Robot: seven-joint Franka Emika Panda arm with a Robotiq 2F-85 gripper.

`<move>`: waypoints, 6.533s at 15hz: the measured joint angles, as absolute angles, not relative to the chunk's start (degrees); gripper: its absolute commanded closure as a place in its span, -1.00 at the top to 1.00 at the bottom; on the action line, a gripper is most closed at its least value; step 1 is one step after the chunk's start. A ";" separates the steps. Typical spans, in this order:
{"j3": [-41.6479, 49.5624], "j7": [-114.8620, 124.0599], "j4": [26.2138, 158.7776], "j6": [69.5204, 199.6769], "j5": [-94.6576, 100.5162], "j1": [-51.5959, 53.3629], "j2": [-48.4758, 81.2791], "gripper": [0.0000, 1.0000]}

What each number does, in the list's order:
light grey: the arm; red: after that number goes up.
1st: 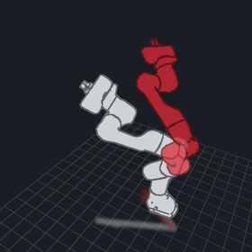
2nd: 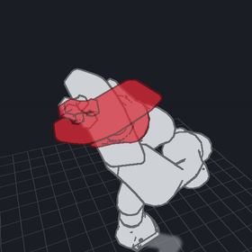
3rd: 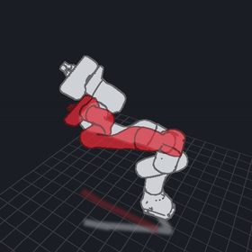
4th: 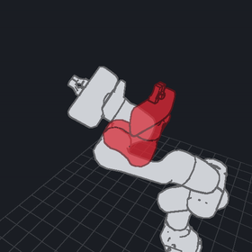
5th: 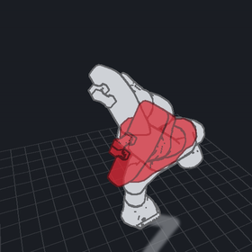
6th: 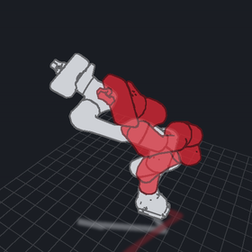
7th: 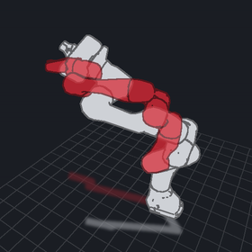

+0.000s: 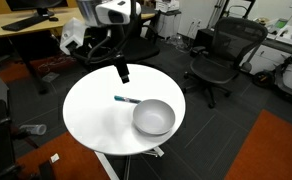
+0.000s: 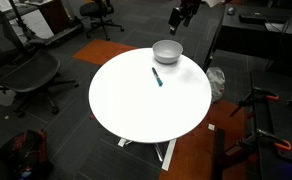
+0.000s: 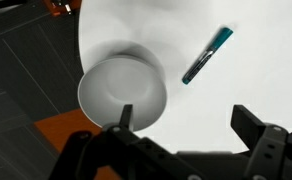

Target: Move the green marker to the left

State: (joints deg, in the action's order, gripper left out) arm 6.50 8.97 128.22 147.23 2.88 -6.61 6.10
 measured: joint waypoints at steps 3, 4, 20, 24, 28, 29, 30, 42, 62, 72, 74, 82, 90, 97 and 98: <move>5.98 9.85 126.71 147.22 0.13 -5.46 9.11 1.00; 5.71 10.52 126.13 147.22 -0.37 -5.18 10.19 1.00; 5.95 23.49 111.88 147.18 -4.18 -0.59 29.93 1.00; 7.02 28.06 110.24 147.18 -4.18 1.04 32.56 1.00; 7.98 31.87 109.92 147.25 -4.19 1.97 33.92 1.00; 8.13 32.34 109.92 147.28 -4.21 2.00 34.11 1.00; 8.23 32.96 109.92 147.31 -4.23 2.00 34.30 1.00; 8.28 33.02 107.18 148.67 -7.55 1.38 38.98 1.00; 8.01 32.50 101.00 148.72 -7.90 0.60 44.30 -0.91; 5.14 27.38 100.28 148.79 -7.75 5.14 43.99 -0.91; 4.26 25.93 100.28 148.82 -7.63 6.29 43.90 -0.91; 1.29 20.25 100.28 148.83 -6.79 9.75 41.59 -0.91; -0.34 17.18 99.72 148.77 -6.73 10.26 41.58 -0.91; -0.13 17.15 97.36 148.76 -4.97 10.22 44.20 -0.91; -0.13 17.15 97.05 148.76 -4.84 10.22 44.57 -0.91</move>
